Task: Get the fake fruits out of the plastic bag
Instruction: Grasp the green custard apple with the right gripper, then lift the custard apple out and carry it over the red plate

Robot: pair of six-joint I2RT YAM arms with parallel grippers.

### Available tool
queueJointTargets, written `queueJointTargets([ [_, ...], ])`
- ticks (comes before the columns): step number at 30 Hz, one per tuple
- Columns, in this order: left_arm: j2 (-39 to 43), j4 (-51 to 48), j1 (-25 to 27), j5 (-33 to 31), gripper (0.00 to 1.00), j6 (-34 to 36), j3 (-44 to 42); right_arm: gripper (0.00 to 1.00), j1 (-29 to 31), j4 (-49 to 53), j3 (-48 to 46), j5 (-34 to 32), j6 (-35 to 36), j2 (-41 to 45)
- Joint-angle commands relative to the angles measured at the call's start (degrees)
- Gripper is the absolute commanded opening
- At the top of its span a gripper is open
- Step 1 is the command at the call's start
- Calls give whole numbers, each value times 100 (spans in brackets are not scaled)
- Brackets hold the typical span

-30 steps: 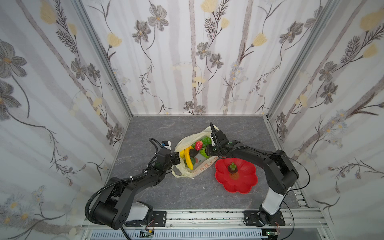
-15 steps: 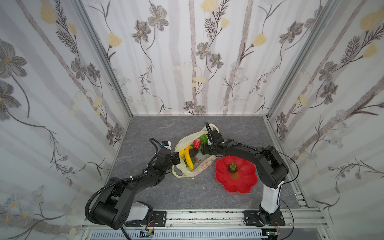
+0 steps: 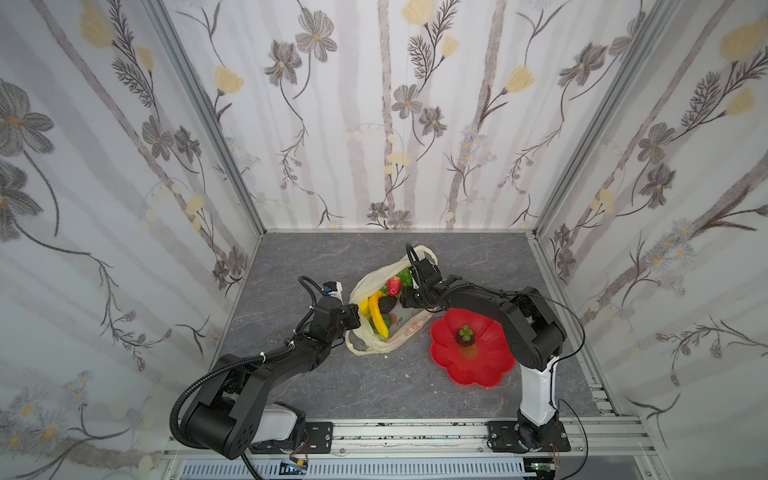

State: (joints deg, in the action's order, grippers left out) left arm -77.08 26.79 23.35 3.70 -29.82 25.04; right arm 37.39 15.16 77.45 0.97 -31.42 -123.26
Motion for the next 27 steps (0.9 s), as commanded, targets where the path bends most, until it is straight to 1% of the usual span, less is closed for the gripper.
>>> queueJointTargets([
  [1,9,151,0,14,9,0,36,56,10,-23,55,-193,91,130],
  [4,17,151,2,3,9,0,36,55,31,44,53,-216,157,231],
  [16,35,151,2,-5,9,16,28,53,120,304,-27,-289,317,506],
  [19,34,143,3,-4,9,17,28,53,141,404,-190,-366,373,815],
  [27,30,150,7,6,9,19,33,53,156,874,-1160,-505,452,2233],
])
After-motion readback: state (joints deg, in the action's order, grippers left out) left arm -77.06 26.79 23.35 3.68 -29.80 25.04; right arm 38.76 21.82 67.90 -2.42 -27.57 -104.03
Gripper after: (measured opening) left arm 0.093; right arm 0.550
